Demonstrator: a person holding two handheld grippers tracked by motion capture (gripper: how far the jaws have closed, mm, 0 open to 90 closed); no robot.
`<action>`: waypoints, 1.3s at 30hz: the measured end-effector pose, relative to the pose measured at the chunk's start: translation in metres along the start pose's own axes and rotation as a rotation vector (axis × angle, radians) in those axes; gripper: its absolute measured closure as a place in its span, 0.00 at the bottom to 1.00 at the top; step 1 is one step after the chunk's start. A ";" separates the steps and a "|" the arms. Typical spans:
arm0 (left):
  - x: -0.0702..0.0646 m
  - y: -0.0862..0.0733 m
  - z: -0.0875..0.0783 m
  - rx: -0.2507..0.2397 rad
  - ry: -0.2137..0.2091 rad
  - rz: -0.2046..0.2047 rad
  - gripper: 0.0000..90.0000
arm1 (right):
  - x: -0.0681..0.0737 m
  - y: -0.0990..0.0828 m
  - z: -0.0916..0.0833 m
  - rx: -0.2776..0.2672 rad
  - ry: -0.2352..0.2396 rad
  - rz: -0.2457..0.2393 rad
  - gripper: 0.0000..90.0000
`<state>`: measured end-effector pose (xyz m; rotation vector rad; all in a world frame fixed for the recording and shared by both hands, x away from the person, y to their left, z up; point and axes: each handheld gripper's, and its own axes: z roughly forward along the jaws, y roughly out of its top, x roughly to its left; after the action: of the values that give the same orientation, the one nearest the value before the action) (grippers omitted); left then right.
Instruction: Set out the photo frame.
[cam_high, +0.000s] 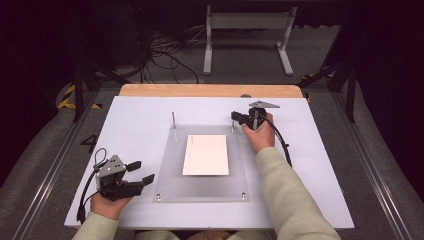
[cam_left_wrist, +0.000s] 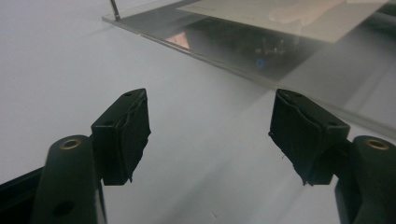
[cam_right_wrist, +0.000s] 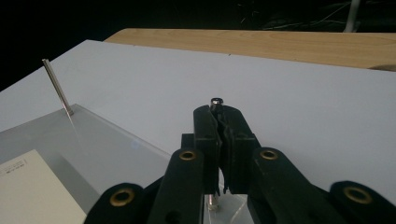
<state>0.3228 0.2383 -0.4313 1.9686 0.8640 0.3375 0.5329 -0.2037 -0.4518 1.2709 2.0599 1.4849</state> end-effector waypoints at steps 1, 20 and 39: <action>-0.002 -0.001 0.000 -0.005 0.004 0.025 0.30 | -0.001 0.000 0.001 -0.004 0.003 0.007 0.95; -0.026 0.019 0.014 -0.189 -0.022 0.224 0.09 | -0.011 0.000 0.008 -0.011 0.038 0.109 0.95; -0.046 0.033 0.019 -0.269 0.003 0.354 0.50 | -0.011 -0.003 0.006 -0.022 0.048 0.118 0.94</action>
<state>0.3147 0.1836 -0.4088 1.8607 0.4401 0.6274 0.5414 -0.2089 -0.4593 1.3826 2.0241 1.5985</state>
